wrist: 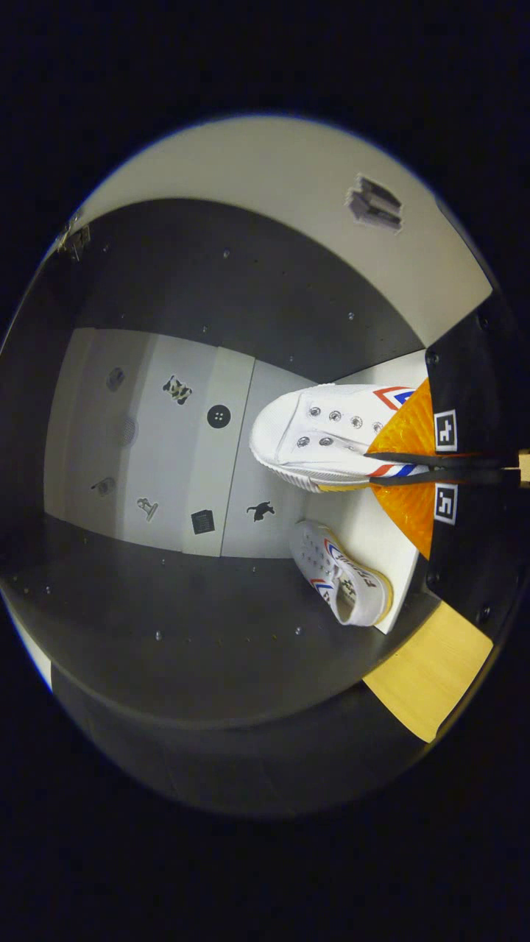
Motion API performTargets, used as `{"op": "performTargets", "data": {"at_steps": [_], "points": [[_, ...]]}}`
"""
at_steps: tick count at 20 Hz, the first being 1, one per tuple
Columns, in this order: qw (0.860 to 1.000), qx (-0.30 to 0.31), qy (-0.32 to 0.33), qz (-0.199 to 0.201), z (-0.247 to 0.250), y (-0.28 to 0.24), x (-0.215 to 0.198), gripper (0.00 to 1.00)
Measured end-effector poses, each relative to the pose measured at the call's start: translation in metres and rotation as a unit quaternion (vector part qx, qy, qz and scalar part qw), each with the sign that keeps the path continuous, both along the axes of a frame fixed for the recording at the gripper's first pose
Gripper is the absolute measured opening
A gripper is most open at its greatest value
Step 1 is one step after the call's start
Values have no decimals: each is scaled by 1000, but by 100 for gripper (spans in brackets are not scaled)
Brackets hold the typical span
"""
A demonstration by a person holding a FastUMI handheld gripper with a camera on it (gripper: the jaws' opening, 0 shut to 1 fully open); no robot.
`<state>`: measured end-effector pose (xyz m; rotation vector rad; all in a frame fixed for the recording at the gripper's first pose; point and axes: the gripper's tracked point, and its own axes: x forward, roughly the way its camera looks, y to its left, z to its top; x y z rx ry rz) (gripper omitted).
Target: Open the shoe cabinet door, grab the shoes and put them into the shoe cabinet, then close the shoe cabinet door.
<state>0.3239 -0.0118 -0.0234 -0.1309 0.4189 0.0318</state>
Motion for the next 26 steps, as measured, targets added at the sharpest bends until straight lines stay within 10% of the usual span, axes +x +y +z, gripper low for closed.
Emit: {"op": "performTargets", "data": {"at_steps": [8, 19, 23, 26], "points": [[997, 7, 74, -3, -65, -11, 109, 2], [993, 52, 104, -2, -97, -3, 131, 5], [994, 79, 67, -21, -75, -9, 123, 30], [995, 90, 37, -14, -55, -6, 104, 71]]}}
